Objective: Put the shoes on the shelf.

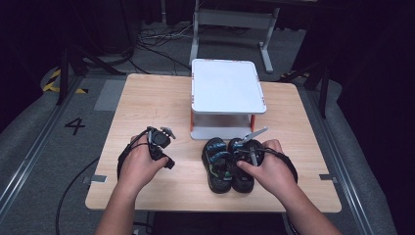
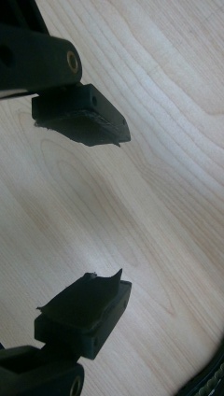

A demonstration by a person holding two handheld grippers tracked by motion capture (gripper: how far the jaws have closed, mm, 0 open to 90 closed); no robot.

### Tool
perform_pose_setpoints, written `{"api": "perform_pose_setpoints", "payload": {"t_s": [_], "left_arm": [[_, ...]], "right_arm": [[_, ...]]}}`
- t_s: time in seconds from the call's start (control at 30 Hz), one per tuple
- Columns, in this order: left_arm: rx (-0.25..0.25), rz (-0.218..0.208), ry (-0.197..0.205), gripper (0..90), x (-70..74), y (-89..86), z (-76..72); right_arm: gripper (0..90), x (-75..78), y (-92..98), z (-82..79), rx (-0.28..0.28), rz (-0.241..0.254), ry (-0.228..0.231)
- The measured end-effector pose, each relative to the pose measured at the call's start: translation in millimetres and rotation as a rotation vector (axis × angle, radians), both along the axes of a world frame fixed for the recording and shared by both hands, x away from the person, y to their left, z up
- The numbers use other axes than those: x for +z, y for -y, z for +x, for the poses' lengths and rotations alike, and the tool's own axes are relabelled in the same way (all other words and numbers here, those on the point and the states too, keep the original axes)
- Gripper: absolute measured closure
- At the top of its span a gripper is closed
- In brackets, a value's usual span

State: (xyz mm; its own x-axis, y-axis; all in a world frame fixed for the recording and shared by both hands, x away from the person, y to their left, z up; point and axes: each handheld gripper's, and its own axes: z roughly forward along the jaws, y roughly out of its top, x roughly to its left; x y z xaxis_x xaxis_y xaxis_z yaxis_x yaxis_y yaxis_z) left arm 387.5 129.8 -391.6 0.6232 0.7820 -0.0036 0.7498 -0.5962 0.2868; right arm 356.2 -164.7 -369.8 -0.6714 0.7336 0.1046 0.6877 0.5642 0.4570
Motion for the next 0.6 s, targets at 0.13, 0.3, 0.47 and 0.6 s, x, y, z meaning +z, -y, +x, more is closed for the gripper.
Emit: {"api": "perform_pose_setpoints", "payload": {"t_s": [0.13, 0.3, 0.47, 0.6], "left_arm": [[-0.002, -0.005, 0.0, 24.5, 0.3, 0.5, -0.6], [-0.012, -0.005, -0.009, 24.4, -1.1, 2.9, -0.6], [-0.018, -0.001, -0.002, 24.5, -0.7, 4.4, -0.8], [-0.021, -0.002, -0.005, 24.4, -0.8, 4.9, -0.8]], "right_arm": [[37.3, -6.2, -1.3, 6.6, -0.053, 0.002, -0.019], [38.5, -12.4, -3.2, 13.3, -0.09, 0.016, -0.069], [38.5, -15.5, -5.0, 18.7, -0.129, 0.016, -0.096], [39.1, -21.9, -1.8, 25.1, -0.164, -0.005, -0.095]]}}
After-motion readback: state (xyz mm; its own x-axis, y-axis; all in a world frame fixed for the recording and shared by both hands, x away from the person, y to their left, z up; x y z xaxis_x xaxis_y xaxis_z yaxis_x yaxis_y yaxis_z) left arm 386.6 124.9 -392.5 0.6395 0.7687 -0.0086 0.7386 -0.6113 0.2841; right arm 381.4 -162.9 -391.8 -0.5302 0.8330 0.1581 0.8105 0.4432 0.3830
